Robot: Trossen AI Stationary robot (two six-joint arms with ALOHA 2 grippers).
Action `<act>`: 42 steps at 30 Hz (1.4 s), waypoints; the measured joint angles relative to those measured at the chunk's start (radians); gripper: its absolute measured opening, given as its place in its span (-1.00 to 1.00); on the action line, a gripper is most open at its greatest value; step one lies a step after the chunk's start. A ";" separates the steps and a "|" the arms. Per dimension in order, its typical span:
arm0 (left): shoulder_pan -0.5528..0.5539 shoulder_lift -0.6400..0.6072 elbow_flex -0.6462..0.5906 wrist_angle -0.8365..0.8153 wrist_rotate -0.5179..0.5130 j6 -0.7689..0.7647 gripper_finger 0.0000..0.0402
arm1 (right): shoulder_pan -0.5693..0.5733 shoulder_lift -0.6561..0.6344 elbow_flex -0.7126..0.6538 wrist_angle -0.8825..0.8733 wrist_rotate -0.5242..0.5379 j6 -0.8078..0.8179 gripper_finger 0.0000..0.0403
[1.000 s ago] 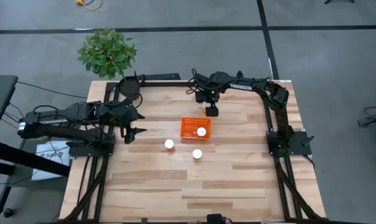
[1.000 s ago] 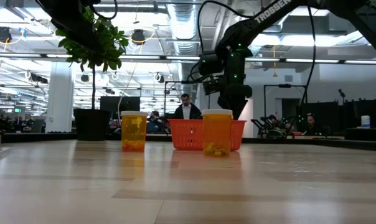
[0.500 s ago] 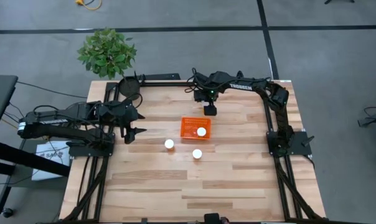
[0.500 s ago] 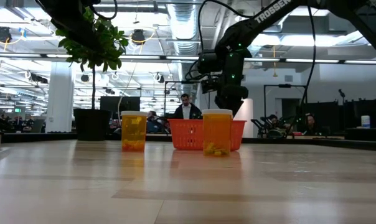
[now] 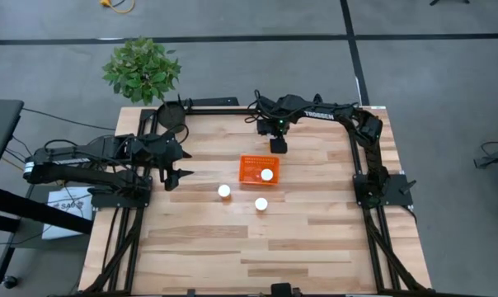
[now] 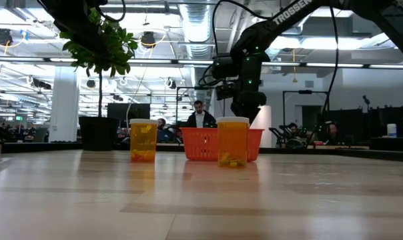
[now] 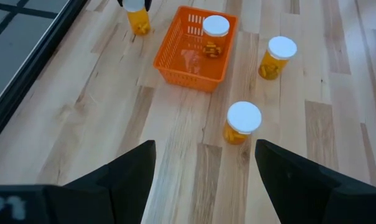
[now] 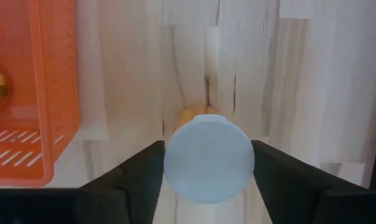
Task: Pick and place pill bottles into a basket
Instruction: Put the orange pill bottle into the orange basket
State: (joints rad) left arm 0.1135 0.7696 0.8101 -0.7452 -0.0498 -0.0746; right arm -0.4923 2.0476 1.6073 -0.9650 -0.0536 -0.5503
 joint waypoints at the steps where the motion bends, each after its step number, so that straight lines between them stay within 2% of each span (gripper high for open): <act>1: 0.000 0.000 0.000 0.000 0.000 0.000 0.32 | 0.000 0.000 0.000 -0.003 0.000 0.000 0.09; 6: 0.000 0.000 0.000 0.000 0.000 0.000 0.32 | 0.000 -0.002 0.000 -0.019 0.001 0.000 -0.01; 14: 0.000 0.000 0.000 -0.001 0.000 0.000 0.32 | 0.001 -0.002 0.009 -0.037 0.002 0.027 0.11; 20: 0.000 0.000 0.000 -0.002 0.000 0.000 0.32 | 0.002 -0.001 0.041 -0.056 0.000 0.026 -0.04; 24: 0.000 0.000 0.000 -0.003 0.009 0.000 0.32 | 0.010 -0.001 0.066 -0.074 0.001 0.027 -0.03; 29: 0.000 0.000 0.000 -0.007 0.016 0.000 0.32 | 0.032 -0.001 0.100 -0.080 0.002 0.028 0.07; 35: 0.000 0.000 0.000 -0.008 0.037 0.002 0.32 | 0.059 0.000 0.147 -0.113 0.002 0.027 -0.04; 39: 0.000 0.000 0.000 -0.008 0.057 0.012 0.32 | 0.075 0.000 0.188 -0.142 0.003 0.037 -0.03; 42: 0.000 0.000 0.000 -0.008 0.078 0.030 0.32 | 0.090 0.000 0.222 -0.160 0.004 0.053 0.05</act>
State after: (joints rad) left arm 0.1137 0.7697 0.8101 -0.7532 0.0280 -0.0447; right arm -0.4025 2.0472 1.8290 -1.1245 -0.0500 -0.4969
